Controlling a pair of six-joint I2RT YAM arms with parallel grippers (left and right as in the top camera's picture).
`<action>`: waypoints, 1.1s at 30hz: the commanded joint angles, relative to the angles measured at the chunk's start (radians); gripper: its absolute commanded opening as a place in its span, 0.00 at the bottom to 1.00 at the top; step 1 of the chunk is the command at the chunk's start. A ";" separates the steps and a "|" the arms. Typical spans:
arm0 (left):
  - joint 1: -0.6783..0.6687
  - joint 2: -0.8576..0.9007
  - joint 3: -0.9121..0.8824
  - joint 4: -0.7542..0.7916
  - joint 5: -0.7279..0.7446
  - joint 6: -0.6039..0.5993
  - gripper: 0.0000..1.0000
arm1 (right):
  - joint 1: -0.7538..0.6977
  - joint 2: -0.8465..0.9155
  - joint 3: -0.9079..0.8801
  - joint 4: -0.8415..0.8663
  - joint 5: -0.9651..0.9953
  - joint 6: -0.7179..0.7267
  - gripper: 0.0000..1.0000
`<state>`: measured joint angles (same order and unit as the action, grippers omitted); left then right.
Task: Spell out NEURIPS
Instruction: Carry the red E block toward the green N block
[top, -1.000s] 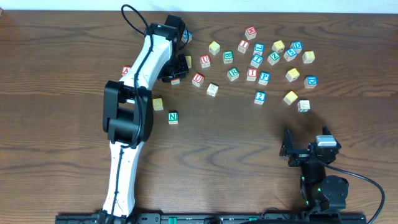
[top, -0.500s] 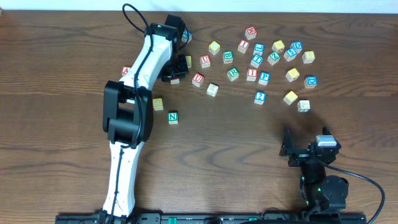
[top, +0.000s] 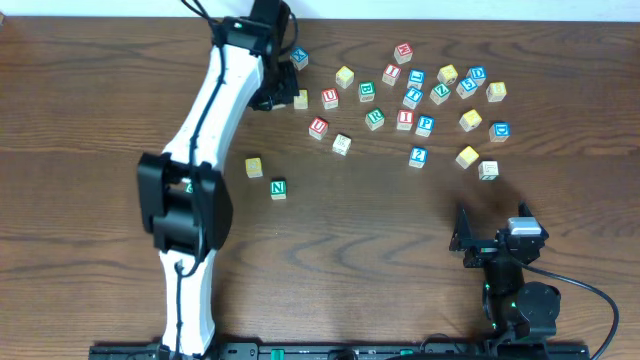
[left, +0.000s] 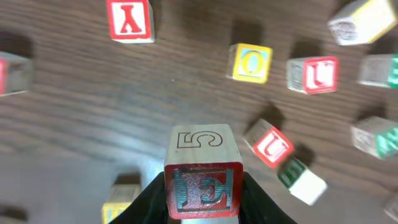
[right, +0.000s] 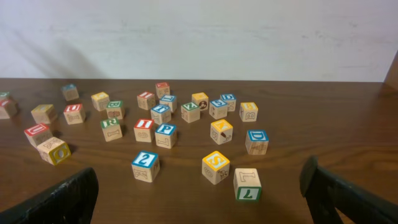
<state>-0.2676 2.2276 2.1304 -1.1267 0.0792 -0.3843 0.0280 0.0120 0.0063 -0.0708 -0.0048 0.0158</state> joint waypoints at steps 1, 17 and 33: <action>0.000 -0.069 0.008 -0.034 -0.012 0.038 0.24 | -0.008 -0.005 -0.001 -0.005 -0.002 0.013 0.99; -0.159 -0.243 0.007 -0.148 -0.145 0.129 0.08 | -0.008 -0.005 -0.001 -0.005 -0.002 0.013 0.99; -0.197 -0.270 -0.159 -0.099 -0.173 0.094 0.08 | -0.008 -0.005 -0.001 -0.005 -0.002 0.013 0.99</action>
<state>-0.4633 1.9793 2.0102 -1.2411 -0.0780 -0.2661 0.0280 0.0120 0.0063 -0.0708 -0.0048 0.0158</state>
